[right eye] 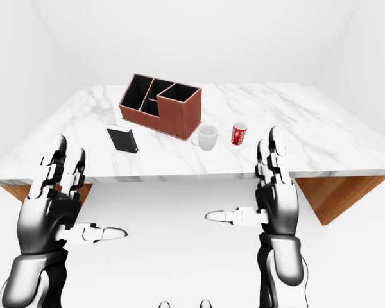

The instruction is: Pick up the red mug and place it to the right of the caddy.

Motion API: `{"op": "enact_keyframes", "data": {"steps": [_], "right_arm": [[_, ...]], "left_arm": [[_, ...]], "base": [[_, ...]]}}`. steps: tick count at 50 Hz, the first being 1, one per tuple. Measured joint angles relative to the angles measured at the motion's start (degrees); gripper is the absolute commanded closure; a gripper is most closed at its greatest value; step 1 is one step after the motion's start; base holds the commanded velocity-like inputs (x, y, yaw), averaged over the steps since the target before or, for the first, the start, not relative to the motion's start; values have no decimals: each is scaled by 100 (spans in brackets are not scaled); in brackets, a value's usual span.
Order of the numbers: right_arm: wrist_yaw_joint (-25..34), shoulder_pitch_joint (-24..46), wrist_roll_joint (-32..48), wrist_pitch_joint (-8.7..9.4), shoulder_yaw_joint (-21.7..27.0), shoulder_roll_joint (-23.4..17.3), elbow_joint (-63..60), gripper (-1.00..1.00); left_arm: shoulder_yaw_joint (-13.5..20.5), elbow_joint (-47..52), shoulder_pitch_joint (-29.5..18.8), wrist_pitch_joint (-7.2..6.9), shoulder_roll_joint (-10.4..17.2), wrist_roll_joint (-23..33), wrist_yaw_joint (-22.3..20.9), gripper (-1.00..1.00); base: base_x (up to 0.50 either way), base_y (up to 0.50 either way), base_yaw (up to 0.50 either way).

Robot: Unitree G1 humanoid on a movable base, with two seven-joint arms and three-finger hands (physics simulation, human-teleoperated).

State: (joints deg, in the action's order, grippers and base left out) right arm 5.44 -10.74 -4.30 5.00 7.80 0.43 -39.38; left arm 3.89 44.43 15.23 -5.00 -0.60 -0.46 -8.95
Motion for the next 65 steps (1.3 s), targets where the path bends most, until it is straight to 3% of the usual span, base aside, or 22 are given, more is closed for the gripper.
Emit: {"op": "enact_keyframes", "data": {"steps": [65], "right_arm": [[90, -188, -59, 0, 28, 72, -509, -100]], "left_arm": [[217, 360, 117, 0, -81, -58, -166, -100]], "base": [[41, 0, 0]]}}
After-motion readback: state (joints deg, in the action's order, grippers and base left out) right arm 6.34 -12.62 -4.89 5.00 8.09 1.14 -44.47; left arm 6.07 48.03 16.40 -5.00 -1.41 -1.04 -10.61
